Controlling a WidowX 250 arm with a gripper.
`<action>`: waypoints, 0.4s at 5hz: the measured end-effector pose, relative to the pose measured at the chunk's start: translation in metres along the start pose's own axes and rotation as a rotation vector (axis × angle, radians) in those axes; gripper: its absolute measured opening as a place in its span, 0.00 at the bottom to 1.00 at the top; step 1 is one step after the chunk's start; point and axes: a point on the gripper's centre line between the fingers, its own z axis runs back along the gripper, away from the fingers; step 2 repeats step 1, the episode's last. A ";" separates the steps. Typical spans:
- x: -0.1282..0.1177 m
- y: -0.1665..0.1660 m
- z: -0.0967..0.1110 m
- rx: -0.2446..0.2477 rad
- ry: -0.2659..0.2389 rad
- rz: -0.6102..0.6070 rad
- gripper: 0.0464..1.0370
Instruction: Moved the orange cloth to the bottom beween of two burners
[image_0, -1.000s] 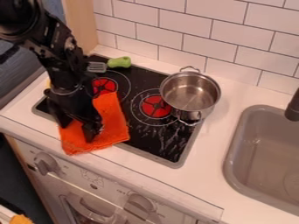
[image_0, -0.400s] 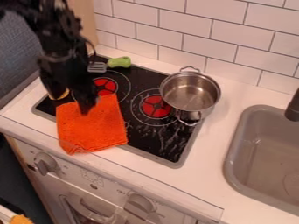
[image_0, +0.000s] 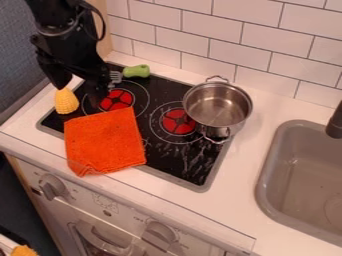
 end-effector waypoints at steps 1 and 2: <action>0.000 0.000 0.000 -0.001 0.001 0.000 0.96; 0.000 0.000 0.000 -0.001 0.001 0.000 0.96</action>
